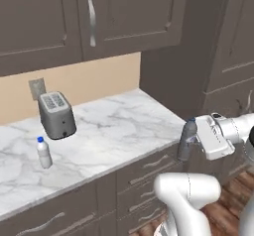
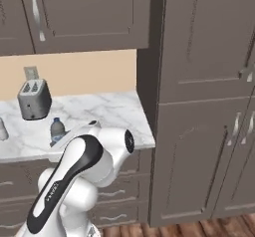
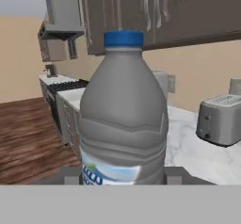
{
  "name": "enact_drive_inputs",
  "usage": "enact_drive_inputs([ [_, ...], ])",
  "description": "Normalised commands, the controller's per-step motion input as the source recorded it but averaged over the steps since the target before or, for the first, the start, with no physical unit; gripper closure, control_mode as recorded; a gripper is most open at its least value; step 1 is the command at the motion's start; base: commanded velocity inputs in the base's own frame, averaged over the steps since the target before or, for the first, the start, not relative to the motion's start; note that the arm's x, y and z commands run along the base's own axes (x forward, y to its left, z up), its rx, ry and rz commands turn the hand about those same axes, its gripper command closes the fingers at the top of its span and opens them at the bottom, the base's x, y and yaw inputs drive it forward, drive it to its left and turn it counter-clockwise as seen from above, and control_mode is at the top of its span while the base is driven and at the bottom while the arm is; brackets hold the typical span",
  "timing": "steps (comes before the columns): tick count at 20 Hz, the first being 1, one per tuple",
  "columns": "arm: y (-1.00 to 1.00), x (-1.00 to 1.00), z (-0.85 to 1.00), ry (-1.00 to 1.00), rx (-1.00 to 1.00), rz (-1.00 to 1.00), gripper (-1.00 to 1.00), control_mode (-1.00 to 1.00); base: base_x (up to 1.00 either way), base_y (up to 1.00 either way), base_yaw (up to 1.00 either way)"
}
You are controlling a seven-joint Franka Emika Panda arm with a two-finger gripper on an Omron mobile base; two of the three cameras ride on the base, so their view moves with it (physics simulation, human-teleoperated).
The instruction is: Take the bottled waters from the counter and place them in the freezer to freeze. Close the freezer door after placing the bottles.
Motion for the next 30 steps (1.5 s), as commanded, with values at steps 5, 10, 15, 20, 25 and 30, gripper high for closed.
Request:
enact_drive_inputs([
  [5, 0.0, 0.0, 0.0, 0.0, 0.0, 0.0, 1.0, 1.0, -0.2, 0.0, -0.74],
  [10, 0.0, 0.0, 0.0, 0.0, 0.0, 0.0, 1.0, 1.0, -0.05, -0.06, -0.79],
  [15, 0.0, 0.0, 0.0, 0.0, 0.0, 0.0, 1.0, 1.0, -0.07, -0.03, -0.8],
  [20, 0.0, 0.0, 0.0, 0.0, 0.0, 0.0, 1.0, 1.0, -0.08, -0.01, -0.8],
  [25, 0.0, 0.0, 0.0, 0.0, 0.0, 0.0, 1.0, 1.0, -0.13, -0.07, -0.79],
  [30, 0.0, 0.0, 0.0, 0.0, 0.0, 0.0, 1.0, 1.0, -0.04, -0.02, -0.79],
])
